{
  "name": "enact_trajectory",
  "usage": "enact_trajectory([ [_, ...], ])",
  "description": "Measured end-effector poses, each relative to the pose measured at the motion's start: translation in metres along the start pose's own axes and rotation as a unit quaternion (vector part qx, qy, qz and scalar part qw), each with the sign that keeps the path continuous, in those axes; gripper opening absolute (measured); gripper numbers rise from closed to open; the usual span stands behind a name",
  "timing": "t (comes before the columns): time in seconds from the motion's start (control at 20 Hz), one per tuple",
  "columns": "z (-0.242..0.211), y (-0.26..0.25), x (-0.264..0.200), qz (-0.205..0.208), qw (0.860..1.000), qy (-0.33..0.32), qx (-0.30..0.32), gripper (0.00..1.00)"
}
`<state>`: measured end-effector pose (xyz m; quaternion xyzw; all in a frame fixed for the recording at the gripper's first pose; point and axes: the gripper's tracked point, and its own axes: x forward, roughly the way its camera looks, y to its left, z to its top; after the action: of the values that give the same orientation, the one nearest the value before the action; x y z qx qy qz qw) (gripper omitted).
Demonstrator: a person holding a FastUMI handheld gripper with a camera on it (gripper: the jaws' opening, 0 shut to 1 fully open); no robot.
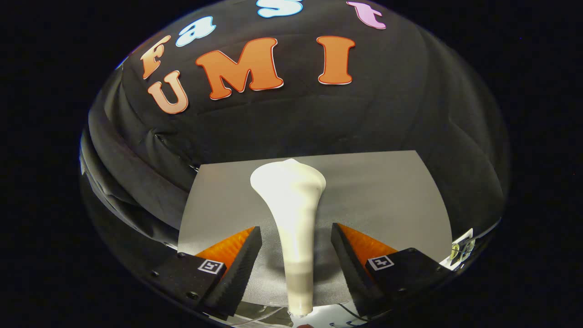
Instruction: Iron the clothes twice with a garment steamer, once on the left side and once on the right side.
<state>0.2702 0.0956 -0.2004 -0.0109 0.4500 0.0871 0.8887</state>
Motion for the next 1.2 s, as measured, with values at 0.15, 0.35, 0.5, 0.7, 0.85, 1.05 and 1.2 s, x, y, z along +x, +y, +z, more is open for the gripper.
enact_trajectory([
  [0.15,-0.007,0.002,0.012,0.001,1.000,0.016,0.012,0.93],
  [0.35,-0.015,0.004,0.025,0.007,0.999,0.034,0.027,0.77],
  [0.5,-0.017,-0.001,0.032,-0.003,0.998,0.041,0.051,0.65],
  [0.7,-0.019,0.000,0.034,-0.003,0.998,0.041,0.052,0.58],
  [0.85,-0.019,-0.007,0.032,-0.017,0.998,0.030,0.049,0.54],
  [1.05,-0.017,-0.016,0.034,-0.036,0.999,0.005,0.026,0.44],
  [1.2,-0.013,-0.016,0.030,-0.043,0.999,-0.012,0.031,0.38],
])
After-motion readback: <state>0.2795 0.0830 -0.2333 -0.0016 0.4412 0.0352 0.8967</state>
